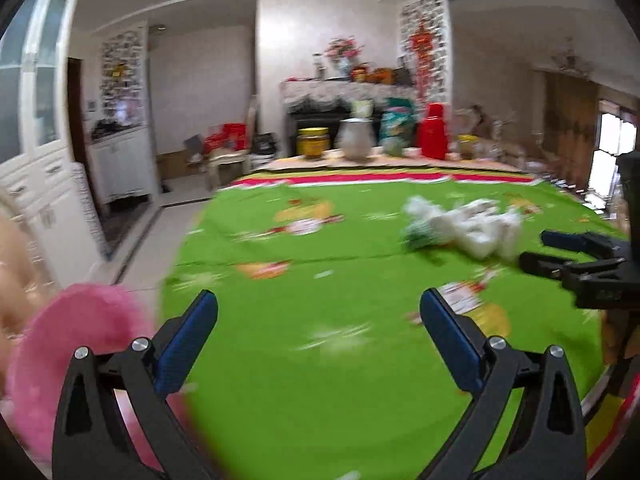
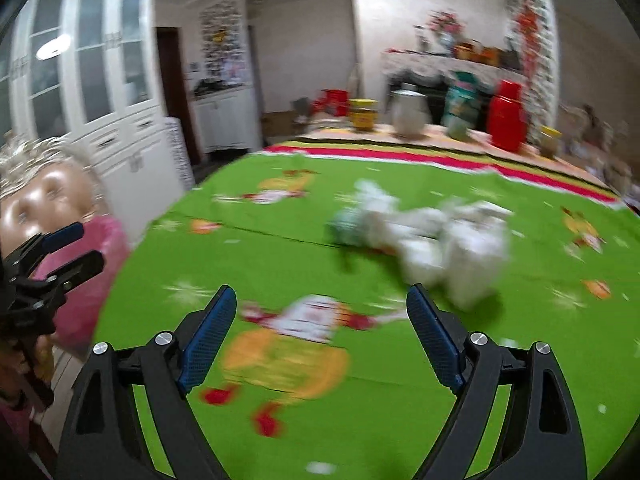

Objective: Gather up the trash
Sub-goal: 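Grasp the green striped cloth with the left tool while the right tool grasps a white tissue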

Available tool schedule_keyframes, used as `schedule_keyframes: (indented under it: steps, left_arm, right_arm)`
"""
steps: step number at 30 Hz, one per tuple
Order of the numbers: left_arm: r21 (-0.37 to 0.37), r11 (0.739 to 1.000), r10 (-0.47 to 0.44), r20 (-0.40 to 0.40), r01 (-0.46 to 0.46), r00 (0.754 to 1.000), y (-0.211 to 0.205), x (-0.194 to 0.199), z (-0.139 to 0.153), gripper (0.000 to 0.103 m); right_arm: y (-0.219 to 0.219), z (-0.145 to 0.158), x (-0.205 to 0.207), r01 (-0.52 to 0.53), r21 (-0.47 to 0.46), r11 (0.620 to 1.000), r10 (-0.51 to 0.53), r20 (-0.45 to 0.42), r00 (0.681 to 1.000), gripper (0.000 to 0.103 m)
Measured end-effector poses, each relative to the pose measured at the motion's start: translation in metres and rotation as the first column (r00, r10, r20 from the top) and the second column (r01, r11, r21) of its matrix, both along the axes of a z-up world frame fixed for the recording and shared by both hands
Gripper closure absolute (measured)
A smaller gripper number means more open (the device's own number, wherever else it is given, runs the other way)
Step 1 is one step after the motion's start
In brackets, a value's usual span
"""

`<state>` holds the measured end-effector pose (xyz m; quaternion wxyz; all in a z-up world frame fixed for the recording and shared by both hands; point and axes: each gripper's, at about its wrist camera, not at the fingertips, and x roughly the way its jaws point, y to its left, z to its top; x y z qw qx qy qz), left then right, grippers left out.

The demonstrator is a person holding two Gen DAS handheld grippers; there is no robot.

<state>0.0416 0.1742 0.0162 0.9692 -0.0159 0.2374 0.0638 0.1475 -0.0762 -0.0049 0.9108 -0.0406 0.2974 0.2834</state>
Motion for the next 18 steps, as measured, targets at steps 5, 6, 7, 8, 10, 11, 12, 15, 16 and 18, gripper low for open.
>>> schedule_keyframes:
  steps: [5,6,7,8,10,11,12,15,16,18]
  left_arm:
    - [0.026,0.995,-0.093,-0.029,0.094,0.995,-0.054,0.048,-0.002,0.005]
    - [0.050,0.993,-0.106,-0.045,0.108,0.993,-0.065,0.059,-0.003,0.005]
    - [0.055,0.992,-0.112,-0.059,0.115,0.992,-0.070,0.066,-0.006,0.005]
    - [0.054,0.991,-0.115,-0.085,0.120,0.990,-0.076,0.075,-0.009,0.005]
    - [0.037,0.992,-0.113,-0.125,0.118,0.986,-0.082,0.093,-0.017,0.005]
    - [0.030,0.992,-0.115,-0.134,0.120,0.984,-0.082,0.099,-0.019,0.005]
    - [0.025,0.992,-0.118,-0.146,0.123,0.982,-0.082,0.106,-0.022,0.005]
    - [0.012,0.993,-0.111,-0.181,0.115,0.977,-0.081,0.128,-0.027,0.005]
    - [0.009,0.994,-0.106,-0.183,0.110,0.977,-0.079,0.132,-0.027,0.005]
    - [0.007,0.995,-0.092,-0.191,0.095,0.977,-0.075,0.140,-0.027,0.005]
  right_arm:
    - [-0.047,-0.014,0.038,0.128,-0.024,0.992,-0.129,-0.050,0.990,0.021]
    - [-0.054,-0.017,0.047,0.146,-0.031,0.989,-0.148,-0.056,0.987,0.021]
    - [-0.057,-0.018,0.052,0.156,-0.035,0.987,-0.158,-0.061,0.986,0.021]
    - [-0.062,-0.021,0.060,0.168,-0.035,0.985,-0.170,-0.070,0.983,0.021]
    - [-0.067,-0.026,0.074,0.186,-0.030,0.982,-0.188,-0.093,0.978,0.021]
    - [-0.068,-0.029,0.081,0.190,-0.031,0.981,-0.192,-0.102,0.976,0.021]
    - [-0.069,-0.030,0.086,0.190,-0.031,0.981,-0.193,-0.108,0.975,0.021]
    - [-0.069,-0.034,0.098,0.191,-0.026,0.981,-0.193,-0.133,0.972,0.021]
    - [-0.068,-0.035,0.102,0.192,-0.024,0.981,-0.193,-0.141,0.971,0.021]
    - [-0.065,-0.037,0.108,0.182,-0.013,0.983,-0.182,-0.149,0.972,0.021]
